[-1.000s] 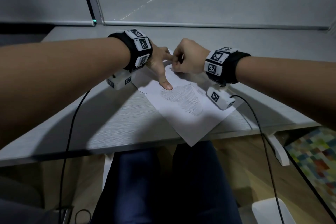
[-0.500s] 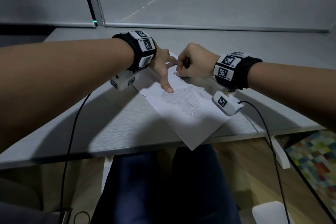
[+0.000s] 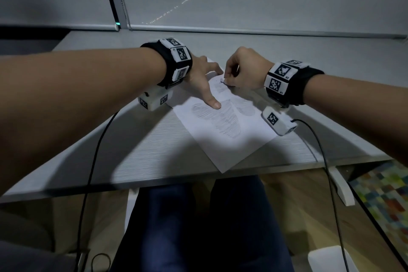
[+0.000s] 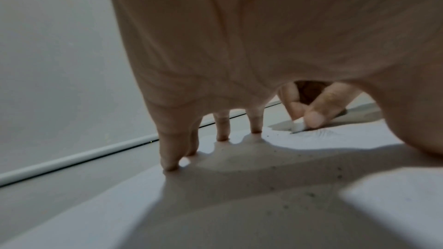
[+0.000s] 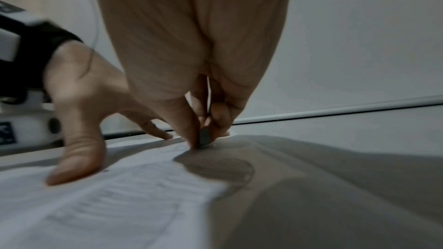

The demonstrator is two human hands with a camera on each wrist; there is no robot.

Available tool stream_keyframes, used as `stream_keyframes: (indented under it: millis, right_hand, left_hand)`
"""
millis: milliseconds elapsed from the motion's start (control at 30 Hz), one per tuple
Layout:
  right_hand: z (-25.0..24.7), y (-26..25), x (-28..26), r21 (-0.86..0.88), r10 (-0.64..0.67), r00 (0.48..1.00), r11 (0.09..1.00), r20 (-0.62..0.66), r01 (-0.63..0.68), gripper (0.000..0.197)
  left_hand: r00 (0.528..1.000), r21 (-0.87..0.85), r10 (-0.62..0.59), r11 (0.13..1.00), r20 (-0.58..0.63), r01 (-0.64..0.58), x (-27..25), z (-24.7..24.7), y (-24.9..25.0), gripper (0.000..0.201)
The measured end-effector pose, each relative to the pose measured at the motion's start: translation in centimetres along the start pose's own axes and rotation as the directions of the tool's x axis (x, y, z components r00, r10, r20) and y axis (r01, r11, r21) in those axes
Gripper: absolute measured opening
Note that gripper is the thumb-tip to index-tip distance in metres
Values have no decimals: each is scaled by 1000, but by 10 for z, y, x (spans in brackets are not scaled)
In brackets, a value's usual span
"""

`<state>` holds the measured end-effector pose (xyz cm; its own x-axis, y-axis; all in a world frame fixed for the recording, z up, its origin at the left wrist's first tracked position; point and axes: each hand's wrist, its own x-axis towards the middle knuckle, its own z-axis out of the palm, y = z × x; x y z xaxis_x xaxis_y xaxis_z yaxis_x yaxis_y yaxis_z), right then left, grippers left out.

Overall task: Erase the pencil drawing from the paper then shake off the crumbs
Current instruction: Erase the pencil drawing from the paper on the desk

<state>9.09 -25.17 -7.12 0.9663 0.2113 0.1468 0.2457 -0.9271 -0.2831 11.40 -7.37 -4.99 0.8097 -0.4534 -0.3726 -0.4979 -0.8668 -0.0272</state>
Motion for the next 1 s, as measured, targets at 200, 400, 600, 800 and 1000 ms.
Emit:
stream_keyframes:
  millis: [200, 400, 600, 800, 1000]
  right_hand:
    - [-5, -5, -8, 39, -100, 984, 995, 148, 95, 5]
    - [-9, 1, 2, -51, 17, 998, 999, 57, -14, 7]
    - [-1, -17, -15, 15, -79, 990, 997, 118, 78, 7]
    - [-11, 3, -4, -26, 61, 996, 998, 65, -60, 7]
    - [-3, -13, -17, 24, -24, 995, 999, 93, 22, 7]
  left_hand:
    - [1000, 10, -9, 1000, 20, 9, 1, -1, 1, 134]
    - [999, 23, -29, 999, 42, 28, 1, -1, 3, 144]
    - [999, 29, -20, 999, 31, 19, 5, -1, 3, 136]
    - [998, 42, -26, 999, 62, 23, 4, -1, 2, 143]
    - [998, 52, -17, 999, 66, 14, 5, -3, 2, 140]
